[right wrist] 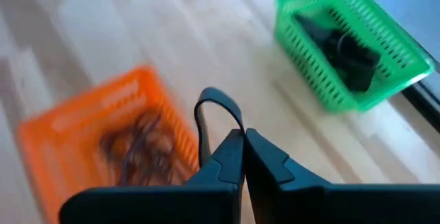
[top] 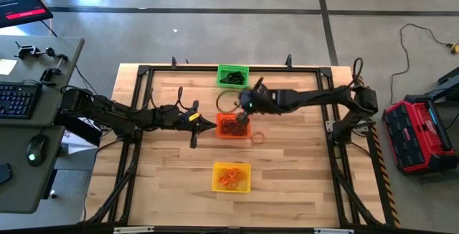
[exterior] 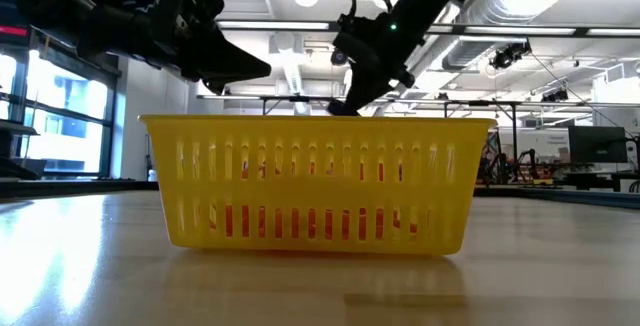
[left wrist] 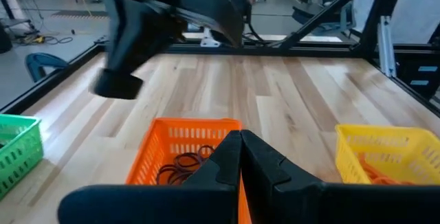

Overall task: Sort rubber bands into baskets
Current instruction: Put the black rubber band into the green bin

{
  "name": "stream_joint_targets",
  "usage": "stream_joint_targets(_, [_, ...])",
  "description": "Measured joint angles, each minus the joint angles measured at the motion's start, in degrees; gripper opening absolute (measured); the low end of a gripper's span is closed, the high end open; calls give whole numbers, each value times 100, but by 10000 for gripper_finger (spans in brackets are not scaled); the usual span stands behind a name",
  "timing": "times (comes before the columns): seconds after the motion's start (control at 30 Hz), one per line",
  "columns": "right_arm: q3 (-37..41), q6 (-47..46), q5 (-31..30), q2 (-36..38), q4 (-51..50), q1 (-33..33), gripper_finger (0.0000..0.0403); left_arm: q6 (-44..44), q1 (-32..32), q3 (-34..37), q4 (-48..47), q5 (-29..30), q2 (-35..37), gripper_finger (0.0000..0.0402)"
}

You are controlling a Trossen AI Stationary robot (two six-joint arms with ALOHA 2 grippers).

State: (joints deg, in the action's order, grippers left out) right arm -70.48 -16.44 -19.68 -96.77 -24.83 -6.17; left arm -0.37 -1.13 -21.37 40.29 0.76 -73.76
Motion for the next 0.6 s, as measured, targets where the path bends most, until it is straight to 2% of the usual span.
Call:
stream_joint_targets(0.37, [4,-304,89,-2,597,-1221,0,55,-221,0,-1,17,0,0])
stream_joint_targets(0.6, [4,-567,428,-202,1047,-1769,0,44,-226,0,-4,17,0,0])
